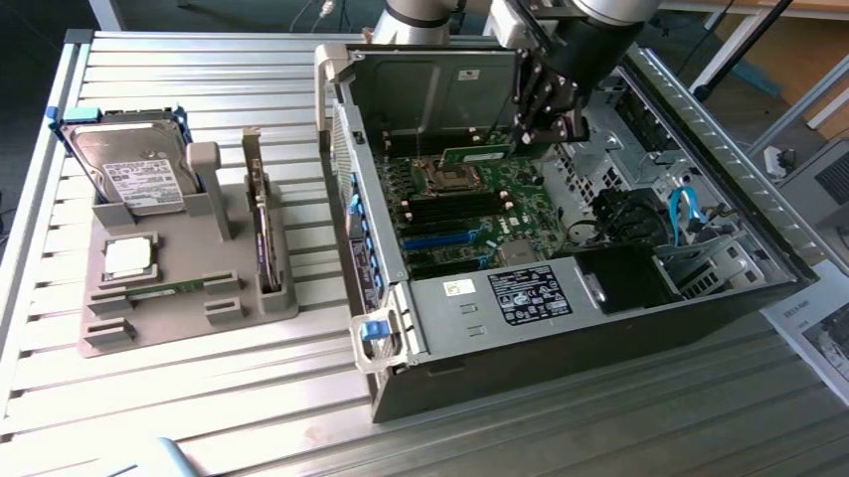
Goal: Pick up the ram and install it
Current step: 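Insert the ram into the slot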
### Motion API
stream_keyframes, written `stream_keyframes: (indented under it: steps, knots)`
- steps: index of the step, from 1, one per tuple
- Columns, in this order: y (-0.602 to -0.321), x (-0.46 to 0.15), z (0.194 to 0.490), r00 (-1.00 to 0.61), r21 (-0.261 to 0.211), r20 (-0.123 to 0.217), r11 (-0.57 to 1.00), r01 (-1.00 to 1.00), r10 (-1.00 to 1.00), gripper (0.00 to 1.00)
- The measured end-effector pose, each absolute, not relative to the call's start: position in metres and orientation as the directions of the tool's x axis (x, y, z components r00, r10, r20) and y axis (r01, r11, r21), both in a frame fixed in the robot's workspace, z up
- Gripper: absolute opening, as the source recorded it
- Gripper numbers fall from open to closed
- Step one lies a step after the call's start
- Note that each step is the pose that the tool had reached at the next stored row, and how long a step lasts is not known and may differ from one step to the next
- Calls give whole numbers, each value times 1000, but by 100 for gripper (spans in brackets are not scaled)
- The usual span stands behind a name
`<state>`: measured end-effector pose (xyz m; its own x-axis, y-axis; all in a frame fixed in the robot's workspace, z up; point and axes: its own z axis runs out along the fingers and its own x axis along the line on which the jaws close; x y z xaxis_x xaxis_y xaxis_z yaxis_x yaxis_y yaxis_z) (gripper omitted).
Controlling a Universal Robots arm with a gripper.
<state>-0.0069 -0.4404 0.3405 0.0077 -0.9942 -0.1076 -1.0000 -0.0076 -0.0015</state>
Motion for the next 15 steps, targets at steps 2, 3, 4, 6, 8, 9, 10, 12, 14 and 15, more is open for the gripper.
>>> stream_keyframes:
  steps: [2,3,4,6,8,9,10,12,14,15]
  knots:
    - [-440,-7,338,8,-2,-108,-8,-1000,-994,12]
    - [-439,-7,336,8,-3,-107,-8,-1000,-994,12]
    - [-439,-7,334,8,-3,-108,-8,-1000,-994,12]
    - [-437,-7,330,8,-4,-108,-8,-1000,-994,12]
    - [-436,-7,327,8,-4,-108,-8,-1000,-994,12]
    - [-436,-7,324,8,-4,-108,-8,-1000,-994,12]
    - [-436,-7,322,8,-4,-108,-8,-1000,-994,12]
    - [-436,-7,318,8,-4,-108,-8,-1000,-994,12]
    - [-436,-7,314,8,-4,-108,-8,-1000,-994,12]
    - [-436,-7,311,8,-4,-108,-8,-1000,-994,12]
